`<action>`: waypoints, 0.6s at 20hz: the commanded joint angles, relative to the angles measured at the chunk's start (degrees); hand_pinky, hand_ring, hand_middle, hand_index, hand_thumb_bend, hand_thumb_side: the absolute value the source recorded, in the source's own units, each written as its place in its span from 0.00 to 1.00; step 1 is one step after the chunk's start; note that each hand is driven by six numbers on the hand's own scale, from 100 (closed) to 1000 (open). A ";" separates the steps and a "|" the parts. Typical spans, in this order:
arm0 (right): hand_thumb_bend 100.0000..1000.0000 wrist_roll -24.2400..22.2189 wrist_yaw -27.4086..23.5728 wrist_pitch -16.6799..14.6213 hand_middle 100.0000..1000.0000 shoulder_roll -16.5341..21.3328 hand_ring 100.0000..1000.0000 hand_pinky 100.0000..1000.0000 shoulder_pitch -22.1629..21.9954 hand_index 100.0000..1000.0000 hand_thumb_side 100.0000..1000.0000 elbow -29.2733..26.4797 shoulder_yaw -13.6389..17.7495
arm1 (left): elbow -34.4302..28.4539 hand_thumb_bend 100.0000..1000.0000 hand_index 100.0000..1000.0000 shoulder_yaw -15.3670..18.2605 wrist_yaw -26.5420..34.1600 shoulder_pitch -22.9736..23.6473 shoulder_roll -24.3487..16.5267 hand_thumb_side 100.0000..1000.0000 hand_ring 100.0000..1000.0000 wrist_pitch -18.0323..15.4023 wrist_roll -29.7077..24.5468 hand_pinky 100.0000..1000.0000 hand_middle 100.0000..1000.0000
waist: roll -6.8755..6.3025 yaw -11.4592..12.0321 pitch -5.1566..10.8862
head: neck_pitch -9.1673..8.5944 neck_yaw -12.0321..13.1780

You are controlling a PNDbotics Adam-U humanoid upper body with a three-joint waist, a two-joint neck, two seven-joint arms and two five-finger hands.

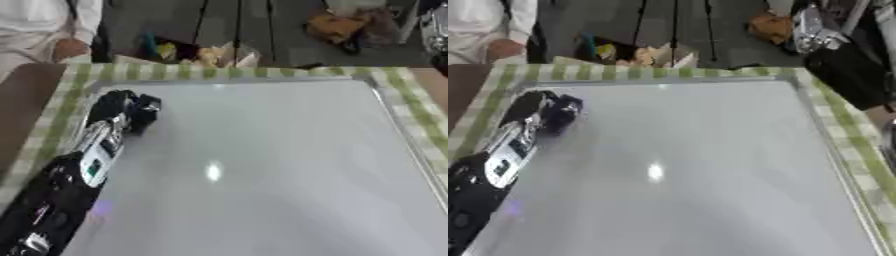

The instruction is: Wipe the whiteboard clean with a brush.

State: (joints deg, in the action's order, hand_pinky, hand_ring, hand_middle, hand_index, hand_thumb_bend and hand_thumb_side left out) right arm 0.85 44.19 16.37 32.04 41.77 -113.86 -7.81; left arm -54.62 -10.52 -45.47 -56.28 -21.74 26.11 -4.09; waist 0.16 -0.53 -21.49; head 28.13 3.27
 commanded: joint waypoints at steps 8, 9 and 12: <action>0.00 -0.09 -0.10 -0.05 0.81 1.38 0.86 0.81 0.63 0.82 1.00 -0.73 0.42 | -13.50 0.00 0.73 -7.94 8.83 3.55 -6.35 0.76 0.18 -1.38 -9.14 0.00 0.39 | 0.01 0.30 1.19 | 0.00 -0.58; 0.00 -0.10 -0.10 -0.06 0.81 1.39 0.86 0.81 0.63 0.82 1.00 -0.73 0.40 | -14.73 0.00 0.73 -8.56 9.27 3.83 -6.89 0.76 0.18 -1.36 -9.94 0.00 0.39 | -0.02 0.36 1.20 | 0.03 -0.59; 0.00 -0.13 -0.08 -0.09 0.81 1.40 0.86 0.81 0.64 0.82 1.00 -0.73 0.34 | -18.07 0.00 0.73 -10.39 10.81 4.73 -8.34 0.78 0.19 -1.54 -12.47 0.00 0.40 | -0.14 0.47 1.23 | 0.06 -0.50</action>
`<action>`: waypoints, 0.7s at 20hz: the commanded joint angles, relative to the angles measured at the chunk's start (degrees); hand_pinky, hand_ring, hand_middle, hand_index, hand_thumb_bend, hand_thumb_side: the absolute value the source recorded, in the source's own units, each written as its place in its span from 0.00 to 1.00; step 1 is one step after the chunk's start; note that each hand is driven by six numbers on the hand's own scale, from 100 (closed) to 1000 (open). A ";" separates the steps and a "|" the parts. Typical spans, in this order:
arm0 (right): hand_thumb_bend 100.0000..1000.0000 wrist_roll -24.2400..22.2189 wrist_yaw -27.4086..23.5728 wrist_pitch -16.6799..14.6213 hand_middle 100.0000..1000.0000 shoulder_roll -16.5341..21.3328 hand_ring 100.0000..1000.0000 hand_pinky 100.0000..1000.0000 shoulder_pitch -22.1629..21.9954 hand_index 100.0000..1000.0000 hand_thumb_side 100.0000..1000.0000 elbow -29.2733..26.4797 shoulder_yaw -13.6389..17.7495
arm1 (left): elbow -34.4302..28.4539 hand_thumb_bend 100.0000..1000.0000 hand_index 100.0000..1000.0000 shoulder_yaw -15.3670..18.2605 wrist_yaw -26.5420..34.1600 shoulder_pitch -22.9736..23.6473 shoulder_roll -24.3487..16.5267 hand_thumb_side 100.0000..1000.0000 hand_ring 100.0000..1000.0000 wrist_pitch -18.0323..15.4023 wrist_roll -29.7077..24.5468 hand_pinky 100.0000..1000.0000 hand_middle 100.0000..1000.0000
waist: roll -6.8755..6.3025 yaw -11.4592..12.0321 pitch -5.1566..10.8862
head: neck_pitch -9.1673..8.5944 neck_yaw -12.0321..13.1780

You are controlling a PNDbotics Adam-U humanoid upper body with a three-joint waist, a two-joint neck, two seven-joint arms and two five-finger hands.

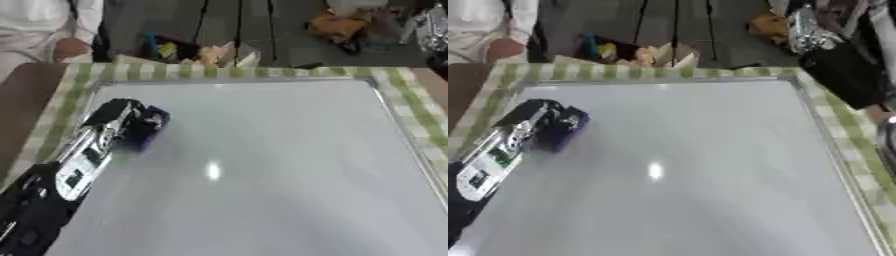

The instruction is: Wipe the whiteboard clean with a brush.

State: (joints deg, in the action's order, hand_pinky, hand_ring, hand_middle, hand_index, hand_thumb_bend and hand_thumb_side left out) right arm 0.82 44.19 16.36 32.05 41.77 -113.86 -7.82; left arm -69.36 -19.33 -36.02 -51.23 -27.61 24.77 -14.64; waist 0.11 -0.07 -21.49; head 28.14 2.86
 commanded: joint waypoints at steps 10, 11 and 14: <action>0.00 -0.14 -0.07 -0.15 0.81 1.30 0.86 0.81 0.71 0.82 1.00 -0.73 0.29 | -8.40 0.00 0.83 -3.82 -3.00 1.08 -5.09 1.00 0.52 -4.14 -9.02 0.31 0.54 | -0.19 0.10 1.43 | -0.10 -0.09; 0.00 -0.14 -0.08 -0.17 0.81 1.27 0.86 0.81 0.72 0.82 1.00 -0.73 0.28 | -8.65 0.00 0.84 -3.80 -4.19 1.12 -5.27 1.00 0.55 -5.01 -9.69 0.34 0.57 | -0.20 0.16 1.48 | -0.08 -0.09; 0.00 -0.17 -0.07 -0.20 0.81 1.22 0.85 0.81 0.68 0.82 1.00 -0.73 0.28 | -9.18 0.00 0.87 -3.30 -7.49 1.27 -5.42 1.00 0.66 -7.38 -11.49 0.48 0.64 | -0.21 0.29 1.62 | -0.17 -0.09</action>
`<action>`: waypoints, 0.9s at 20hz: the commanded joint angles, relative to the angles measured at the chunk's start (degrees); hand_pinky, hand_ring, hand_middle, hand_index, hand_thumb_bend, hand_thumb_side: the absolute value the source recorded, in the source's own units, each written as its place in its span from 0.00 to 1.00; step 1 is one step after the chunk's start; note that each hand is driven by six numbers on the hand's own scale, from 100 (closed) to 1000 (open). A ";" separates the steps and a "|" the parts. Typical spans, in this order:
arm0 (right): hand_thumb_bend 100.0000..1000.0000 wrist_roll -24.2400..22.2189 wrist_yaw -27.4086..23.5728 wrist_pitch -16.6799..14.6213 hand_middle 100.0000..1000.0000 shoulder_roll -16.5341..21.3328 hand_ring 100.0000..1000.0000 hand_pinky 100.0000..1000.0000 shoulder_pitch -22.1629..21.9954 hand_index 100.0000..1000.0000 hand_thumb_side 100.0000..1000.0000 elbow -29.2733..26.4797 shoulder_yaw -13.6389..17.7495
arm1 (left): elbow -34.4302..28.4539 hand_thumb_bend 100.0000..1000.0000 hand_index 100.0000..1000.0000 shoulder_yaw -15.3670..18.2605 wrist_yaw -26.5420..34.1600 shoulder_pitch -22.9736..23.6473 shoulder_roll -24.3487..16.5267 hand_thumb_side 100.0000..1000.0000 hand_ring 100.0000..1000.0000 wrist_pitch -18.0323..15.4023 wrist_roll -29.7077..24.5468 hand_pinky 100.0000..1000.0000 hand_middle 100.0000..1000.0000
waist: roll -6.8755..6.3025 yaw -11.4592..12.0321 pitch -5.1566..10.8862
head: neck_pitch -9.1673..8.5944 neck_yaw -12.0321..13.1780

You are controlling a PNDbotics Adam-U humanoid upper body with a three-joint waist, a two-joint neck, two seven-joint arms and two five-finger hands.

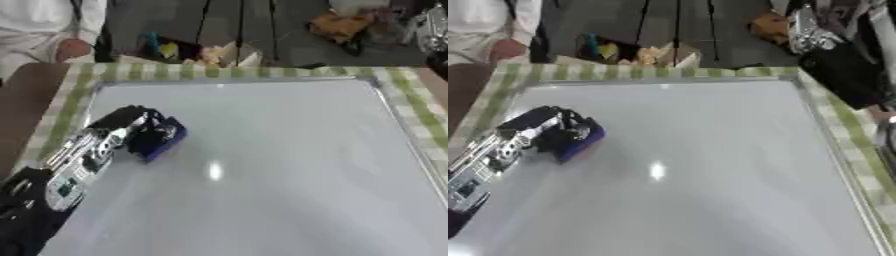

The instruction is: Wipe the whiteboard clean with a brush.

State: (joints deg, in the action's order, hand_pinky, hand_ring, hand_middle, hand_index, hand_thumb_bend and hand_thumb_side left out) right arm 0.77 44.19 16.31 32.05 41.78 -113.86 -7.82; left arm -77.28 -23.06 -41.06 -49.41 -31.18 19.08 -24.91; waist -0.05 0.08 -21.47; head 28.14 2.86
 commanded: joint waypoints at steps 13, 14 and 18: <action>0.00 -0.31 0.09 -0.06 0.81 1.25 0.85 0.81 0.60 0.82 1.00 -0.73 0.33 | -4.48 0.20 0.99 3.32 -11.42 -0.87 -1.67 1.00 0.88 -6.33 3.73 0.76 0.81 | 0.34 0.34 2.08 | -0.06 0.03; 0.00 -0.29 0.11 -0.05 0.81 1.24 0.85 0.81 0.60 0.82 1.00 -0.73 0.35 | -5.31 0.16 0.98 3.91 -11.75 -0.95 -1.62 1.00 0.87 -6.01 5.05 0.74 0.80 | 0.38 0.37 2.13 | -0.03 0.04; 0.00 -0.12 0.06 -0.05 0.81 1.31 0.85 0.81 0.59 0.82 1.00 -0.73 0.48 | -9.16 0.08 0.97 6.55 -11.44 -1.30 -1.37 1.00 0.84 -4.34 11.08 0.70 0.77 | 0.50 0.36 2.34 | 0.29 -0.16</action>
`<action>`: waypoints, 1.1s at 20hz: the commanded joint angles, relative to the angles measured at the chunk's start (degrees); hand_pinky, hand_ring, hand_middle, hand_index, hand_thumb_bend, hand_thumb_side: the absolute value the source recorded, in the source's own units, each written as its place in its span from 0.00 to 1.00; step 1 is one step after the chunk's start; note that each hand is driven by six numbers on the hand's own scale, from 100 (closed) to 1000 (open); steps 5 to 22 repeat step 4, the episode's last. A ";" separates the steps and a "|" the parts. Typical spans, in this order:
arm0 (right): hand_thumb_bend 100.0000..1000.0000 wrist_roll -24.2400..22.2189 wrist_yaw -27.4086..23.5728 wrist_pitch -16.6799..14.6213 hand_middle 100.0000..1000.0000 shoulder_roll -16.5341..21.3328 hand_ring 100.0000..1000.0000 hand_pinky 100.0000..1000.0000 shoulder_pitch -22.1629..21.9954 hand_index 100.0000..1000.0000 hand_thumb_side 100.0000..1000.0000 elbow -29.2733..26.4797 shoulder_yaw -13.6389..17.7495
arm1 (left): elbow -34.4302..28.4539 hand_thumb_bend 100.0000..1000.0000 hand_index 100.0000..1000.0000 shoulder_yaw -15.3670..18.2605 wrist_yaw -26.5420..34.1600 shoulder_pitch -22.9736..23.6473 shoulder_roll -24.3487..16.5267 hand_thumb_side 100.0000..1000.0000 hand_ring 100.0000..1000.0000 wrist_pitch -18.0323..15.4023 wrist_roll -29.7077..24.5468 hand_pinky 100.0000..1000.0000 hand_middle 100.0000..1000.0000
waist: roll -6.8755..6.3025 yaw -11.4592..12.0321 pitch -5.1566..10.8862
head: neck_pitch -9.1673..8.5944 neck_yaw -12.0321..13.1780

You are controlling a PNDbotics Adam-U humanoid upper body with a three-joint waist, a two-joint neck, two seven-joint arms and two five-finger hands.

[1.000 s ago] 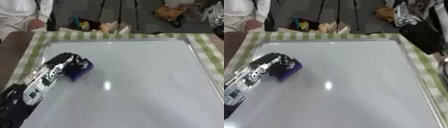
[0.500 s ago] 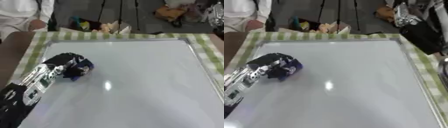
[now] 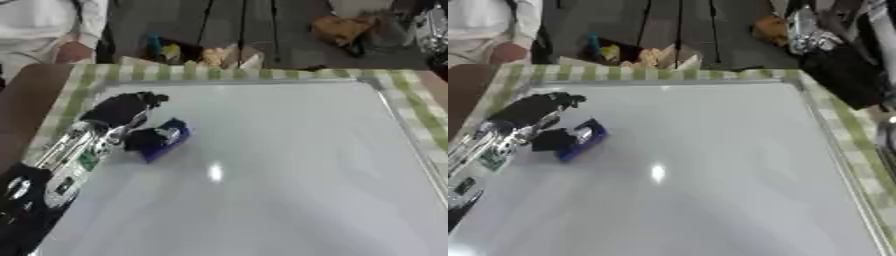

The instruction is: Wipe the whiteboard clean with a brush.

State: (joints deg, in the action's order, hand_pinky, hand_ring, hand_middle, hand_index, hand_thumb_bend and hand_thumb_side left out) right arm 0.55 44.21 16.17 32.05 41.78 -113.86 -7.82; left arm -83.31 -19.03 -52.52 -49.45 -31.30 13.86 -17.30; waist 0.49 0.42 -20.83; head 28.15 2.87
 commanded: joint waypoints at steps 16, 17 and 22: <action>0.00 0.81 -0.09 0.12 0.81 1.39 0.85 0.81 0.68 0.82 1.00 -0.73 0.72 | -9.24 0.00 0.96 5.54 4.98 -1.04 -1.00 1.00 0.79 3.37 12.31 0.62 0.73 | 0.10 0.17 1.81 | 0.59 -0.56; 0.00 0.81 -0.09 0.12 0.81 1.39 0.85 0.81 0.68 0.82 1.00 -0.73 0.72 | -9.24 0.00 0.96 5.54 4.98 -1.04 -1.00 1.00 0.79 3.37 12.31 0.62 0.73 | 0.10 0.17 1.81 | 0.59 -0.56; 0.00 0.81 -0.09 0.12 0.81 1.39 0.85 0.81 0.68 0.82 1.00 -0.73 0.72 | -9.24 0.00 0.96 5.54 4.98 -1.04 -1.00 1.00 0.79 3.37 12.31 0.62 0.73 | 0.10 0.17 1.81 | 0.59 -0.56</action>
